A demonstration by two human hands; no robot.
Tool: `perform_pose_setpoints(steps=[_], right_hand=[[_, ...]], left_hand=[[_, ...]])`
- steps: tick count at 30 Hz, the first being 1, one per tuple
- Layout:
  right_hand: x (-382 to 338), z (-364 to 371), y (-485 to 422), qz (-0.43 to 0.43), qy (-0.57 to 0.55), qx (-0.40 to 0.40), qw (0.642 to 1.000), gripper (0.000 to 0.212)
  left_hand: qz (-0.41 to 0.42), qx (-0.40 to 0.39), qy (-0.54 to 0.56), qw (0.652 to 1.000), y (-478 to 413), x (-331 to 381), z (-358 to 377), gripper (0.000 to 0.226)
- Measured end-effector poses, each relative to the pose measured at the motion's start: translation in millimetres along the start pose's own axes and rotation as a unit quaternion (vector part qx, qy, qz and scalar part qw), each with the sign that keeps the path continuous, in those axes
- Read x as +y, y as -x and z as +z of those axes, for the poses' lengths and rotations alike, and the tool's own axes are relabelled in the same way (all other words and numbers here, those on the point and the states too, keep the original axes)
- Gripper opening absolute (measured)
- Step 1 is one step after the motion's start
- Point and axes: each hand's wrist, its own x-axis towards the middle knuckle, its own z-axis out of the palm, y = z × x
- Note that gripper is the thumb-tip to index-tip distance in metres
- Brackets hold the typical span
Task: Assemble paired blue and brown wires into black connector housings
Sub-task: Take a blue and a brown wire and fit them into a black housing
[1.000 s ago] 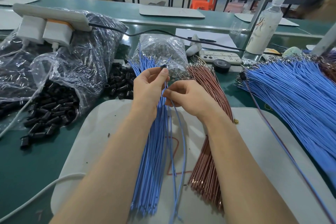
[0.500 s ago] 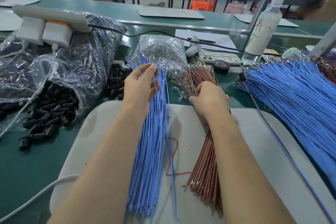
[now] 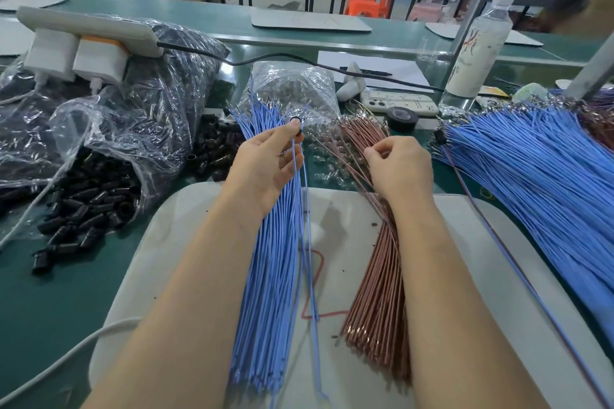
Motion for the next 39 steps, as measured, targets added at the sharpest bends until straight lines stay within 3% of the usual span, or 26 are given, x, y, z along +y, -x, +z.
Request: perform_pose_setpoints(steps=[2,4,6,8,11,12,13,15,17,19,22,27,31,33,35,39], right_hand=[[-4,-4,1,-0.030,-0.061,0.028,0.997,0.014],[-12,-10,2,-0.040,-0.221,0.010,0.974,0.009],[-20,-14,5,-0.020,-0.385,-0.039,0.922,0.009],[-24,-16,8,0.010,-0.473,-0.066,0.878,0.007],[-24,-15,9,0.051,-0.562,-0.116,0.817,0.007],[-23,-14,8,0.055,-0.567,-0.129,0.811,0.010],[-23,-13,7,0.054,-0.542,-0.132,0.828,0.013],[-19,-14,6,0.028,-0.401,-0.137,0.905,0.015],[-14,-18,6,-0.010,-0.269,-0.213,0.939,0.018],[-12,-23,9,-0.033,-0.232,-0.330,0.914,0.019],[-15,-23,13,-0.050,-0.251,-0.425,0.869,0.018],[-8,-26,8,0.000,-0.345,-0.470,0.812,0.040],[-6,-31,9,-0.040,-0.382,-0.524,0.760,0.027],[-8,-32,11,-0.057,-0.396,-0.523,0.753,0.017],[-11,-35,11,-0.057,-0.455,-0.466,0.757,0.013],[-13,-37,6,0.003,-0.632,-0.226,0.741,0.014]], left_hand=[[-0.019,-0.038,0.014,0.999,0,0,0,0.012],[-0.040,-0.096,0.016,0.994,2,1,0,0.018],[-0.056,-0.182,-0.010,0.982,6,0,1,0.020],[-0.075,-0.252,-0.045,0.964,12,-2,4,0.015],[-0.080,-0.273,-0.102,0.953,15,-6,7,0.014],[-0.073,-0.265,-0.108,0.955,14,-6,7,0.014],[-0.060,-0.251,-0.104,0.961,13,-5,6,0.014],[-0.023,-0.202,-0.063,0.977,8,-1,4,0.015],[0.029,-0.131,-0.027,0.991,3,2,1,0.011],[0.077,-0.073,-0.028,0.994,2,2,-1,0.015],[0.111,-0.044,-0.066,0.991,3,0,2,0.014],[0.127,-0.022,-0.077,0.989,2,-1,2,0.007],[0.123,-0.010,-0.078,0.989,2,-2,2,0.004],[0.118,-0.011,-0.064,0.991,1,-2,3,0.007],[0.111,-0.010,-0.038,0.993,1,-1,2,0.010],[0.081,-0.044,-0.020,0.996,4,1,0,0.003]])
